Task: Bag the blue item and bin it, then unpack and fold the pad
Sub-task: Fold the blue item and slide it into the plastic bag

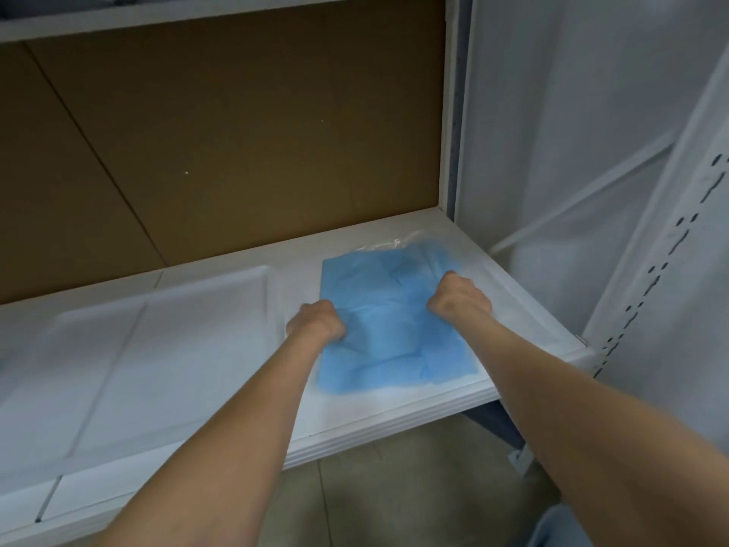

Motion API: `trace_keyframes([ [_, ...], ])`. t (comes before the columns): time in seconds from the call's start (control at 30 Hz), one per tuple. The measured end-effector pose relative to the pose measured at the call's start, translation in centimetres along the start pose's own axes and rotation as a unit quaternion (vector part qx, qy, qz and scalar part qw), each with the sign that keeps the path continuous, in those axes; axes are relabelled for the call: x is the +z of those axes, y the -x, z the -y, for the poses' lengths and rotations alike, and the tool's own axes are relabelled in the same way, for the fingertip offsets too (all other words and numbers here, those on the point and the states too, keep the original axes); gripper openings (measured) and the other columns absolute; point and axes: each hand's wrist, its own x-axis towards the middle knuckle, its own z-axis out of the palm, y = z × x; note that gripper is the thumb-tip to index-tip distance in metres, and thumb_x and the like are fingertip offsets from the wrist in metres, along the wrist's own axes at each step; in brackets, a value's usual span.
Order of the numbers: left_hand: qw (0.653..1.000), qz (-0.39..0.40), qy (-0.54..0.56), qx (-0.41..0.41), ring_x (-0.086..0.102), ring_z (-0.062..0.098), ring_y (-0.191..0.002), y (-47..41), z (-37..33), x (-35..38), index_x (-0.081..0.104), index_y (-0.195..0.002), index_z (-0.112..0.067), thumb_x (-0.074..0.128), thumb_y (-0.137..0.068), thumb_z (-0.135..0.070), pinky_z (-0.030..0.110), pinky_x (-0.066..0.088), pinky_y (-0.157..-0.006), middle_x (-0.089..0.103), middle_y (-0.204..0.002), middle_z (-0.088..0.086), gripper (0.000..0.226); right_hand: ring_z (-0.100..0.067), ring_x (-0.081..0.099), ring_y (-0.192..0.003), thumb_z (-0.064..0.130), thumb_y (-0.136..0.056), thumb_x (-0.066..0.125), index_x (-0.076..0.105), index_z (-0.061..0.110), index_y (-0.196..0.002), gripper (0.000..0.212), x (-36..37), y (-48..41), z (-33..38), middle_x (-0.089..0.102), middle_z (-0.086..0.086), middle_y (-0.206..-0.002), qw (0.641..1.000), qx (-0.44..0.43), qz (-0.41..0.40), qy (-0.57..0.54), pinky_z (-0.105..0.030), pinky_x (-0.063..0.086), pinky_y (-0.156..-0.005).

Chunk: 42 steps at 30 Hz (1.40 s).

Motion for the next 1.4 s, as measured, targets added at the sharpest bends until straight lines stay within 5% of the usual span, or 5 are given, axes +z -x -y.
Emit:
trace_keyframes([
  [0.5, 0.974, -0.027, 0.22, -0.047, 0.056, 0.032, -0.111, -2.2, -0.4, -0.4, 0.042, -0.129, -0.004, 0.06, -0.082, -0.024, 0.039, 0.052, -0.092, 0.053, -0.125, 0.015, 0.054, -0.034, 0.05, -0.111, 0.029, -0.091, 0.051, 0.05, 0.011, -0.125, 0.039, 0.3, -2.6, -0.2, 0.043, -0.016, -0.13, 0.981, 0.059, 0.002, -0.182, -0.034, 0.043, -0.085],
  [0.7, 0.941, -0.027, 0.333, -0.052, 0.064, 0.036, -0.101, -3.9, 0.0, -0.2, 0.052, -0.098, -0.001, 0.067, -0.083, -0.014, 0.041, 0.055, -0.087, 0.063, -0.11, 0.019, 0.025, -0.033, 0.059, -0.104, 0.029, -0.087, 0.061, 0.052, 0.003, -0.12, 0.043, 0.8, -3.8, -0.1, 0.057, -0.015, -0.116, 0.943, 0.101, 0.023, -0.316, -0.033, 0.047, -0.076],
  [0.97, 0.932, -0.078, 0.353, 0.002, 0.066, 0.033, -0.098, -4.8, -0.1, 0.4, 0.066, -0.111, -0.008, 0.057, -0.085, -0.012, 0.042, 0.054, -0.09, 0.069, -0.111, 0.014, 0.028, -0.035, 0.063, -0.095, 0.015, -0.077, 0.071, 0.059, 0.002, -0.11, 0.037, 1.3, -4.3, 0.8, 0.063, -0.016, -0.103, 0.871, 0.132, 0.063, -0.468, -0.046, 0.054, -0.09],
  [1.2, 0.928, -0.241, 0.278, 0.051, 0.059, 0.029, -0.08, -4.5, 1.5, -1.7, 0.052, -0.132, -0.019, 0.041, -0.093, -0.007, 0.028, 0.046, -0.072, 0.068, -0.1, 0.018, 0.042, -0.031, 0.05, -0.125, 0.01, -0.094, 0.048, 0.037, 0.018, -0.145, 0.053, 1.1, -4.9, 1.4, 0.046, -0.007, -0.143, 0.918, 0.066, -0.037, -0.388, -0.034, 0.044, -0.102],
  [1.4, 0.975, -0.117, 0.188, -0.012, 0.055, 0.031, -0.117, -4.9, 3.5, -0.5, 0.028, -0.148, -0.025, 0.045, -0.093, -0.012, 0.03, 0.046, -0.091, 0.051, -0.137, 0.01, 0.059, -0.035, 0.052, -0.116, 0.014, -0.086, 0.055, 0.035, 0.016, -0.14, 0.057, 1.0, -4.0, 0.7, 0.05, -0.015, -0.131, 0.947, 0.087, 0.016, -0.308, -0.038, 0.049, -0.094],
])
